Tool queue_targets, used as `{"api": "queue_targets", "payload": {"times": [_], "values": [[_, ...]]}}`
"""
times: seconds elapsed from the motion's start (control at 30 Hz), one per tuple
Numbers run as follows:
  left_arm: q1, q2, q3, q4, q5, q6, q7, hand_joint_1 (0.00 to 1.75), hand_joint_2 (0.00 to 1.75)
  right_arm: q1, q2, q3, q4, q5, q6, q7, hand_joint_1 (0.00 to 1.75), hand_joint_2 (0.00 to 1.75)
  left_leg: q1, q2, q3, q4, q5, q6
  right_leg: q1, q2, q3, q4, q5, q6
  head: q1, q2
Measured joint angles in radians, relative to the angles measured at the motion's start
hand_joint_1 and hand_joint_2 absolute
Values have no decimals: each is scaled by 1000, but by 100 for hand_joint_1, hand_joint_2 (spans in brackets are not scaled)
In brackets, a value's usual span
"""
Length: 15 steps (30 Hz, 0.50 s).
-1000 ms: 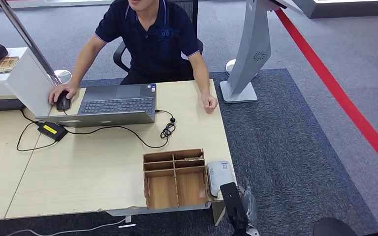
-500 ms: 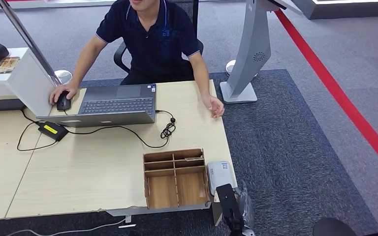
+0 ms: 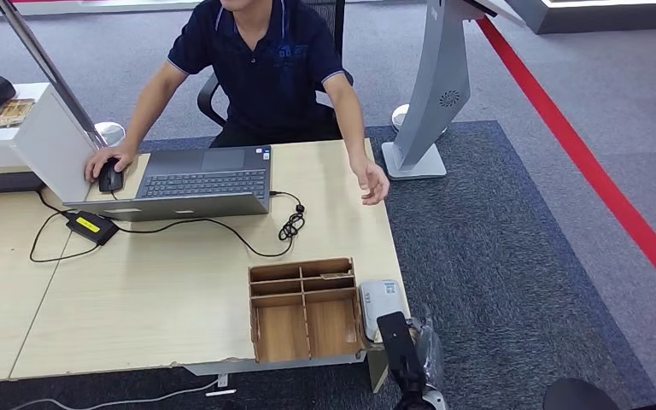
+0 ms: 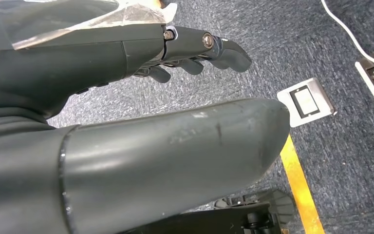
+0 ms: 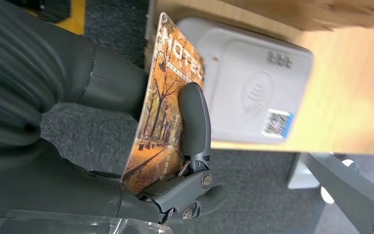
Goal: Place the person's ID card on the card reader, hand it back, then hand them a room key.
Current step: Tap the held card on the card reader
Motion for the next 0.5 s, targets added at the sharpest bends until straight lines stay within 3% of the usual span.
{"api": "queue_targets", "payload": {"times": [0.5], "values": [[0, 2, -2, 0, -18, -4, -4, 0, 0, -87, -30, -36, -222, 59, 0, 50, 175, 175, 0, 0, -1, 0, 1, 0, 0, 0, -1, 0, 1, -1, 0, 0]]}}
